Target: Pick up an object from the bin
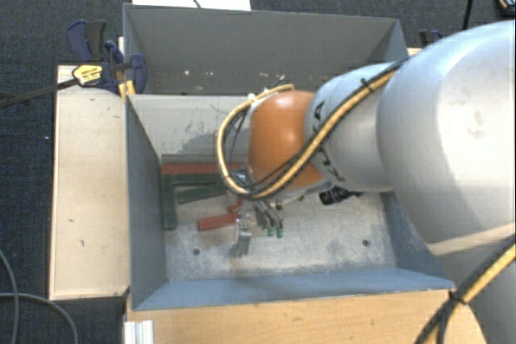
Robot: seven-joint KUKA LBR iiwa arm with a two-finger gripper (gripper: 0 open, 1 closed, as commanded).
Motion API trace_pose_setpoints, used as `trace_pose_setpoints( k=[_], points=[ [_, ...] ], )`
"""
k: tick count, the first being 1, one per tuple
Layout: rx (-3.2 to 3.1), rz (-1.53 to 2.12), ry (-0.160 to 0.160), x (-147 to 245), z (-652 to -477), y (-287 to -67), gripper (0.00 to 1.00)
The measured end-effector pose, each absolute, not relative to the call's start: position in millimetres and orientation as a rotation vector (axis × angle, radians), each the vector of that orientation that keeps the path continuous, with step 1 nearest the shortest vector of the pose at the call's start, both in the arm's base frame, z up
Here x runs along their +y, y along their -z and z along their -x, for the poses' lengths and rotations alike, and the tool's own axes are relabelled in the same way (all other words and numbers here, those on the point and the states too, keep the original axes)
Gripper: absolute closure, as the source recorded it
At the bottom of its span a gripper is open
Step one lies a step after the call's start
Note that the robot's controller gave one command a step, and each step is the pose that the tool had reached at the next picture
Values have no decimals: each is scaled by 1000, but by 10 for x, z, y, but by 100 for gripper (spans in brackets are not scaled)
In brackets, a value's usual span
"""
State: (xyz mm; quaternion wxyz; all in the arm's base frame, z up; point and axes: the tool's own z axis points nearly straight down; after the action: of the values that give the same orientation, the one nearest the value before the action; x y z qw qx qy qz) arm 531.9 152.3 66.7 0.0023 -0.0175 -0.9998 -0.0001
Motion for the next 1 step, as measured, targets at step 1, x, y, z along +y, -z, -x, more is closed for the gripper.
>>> trace_pose_setpoints(
  k=[1],
  points=[
    [-3146, 61, 5, 1527, -5351, -719, 100]
  ],
)
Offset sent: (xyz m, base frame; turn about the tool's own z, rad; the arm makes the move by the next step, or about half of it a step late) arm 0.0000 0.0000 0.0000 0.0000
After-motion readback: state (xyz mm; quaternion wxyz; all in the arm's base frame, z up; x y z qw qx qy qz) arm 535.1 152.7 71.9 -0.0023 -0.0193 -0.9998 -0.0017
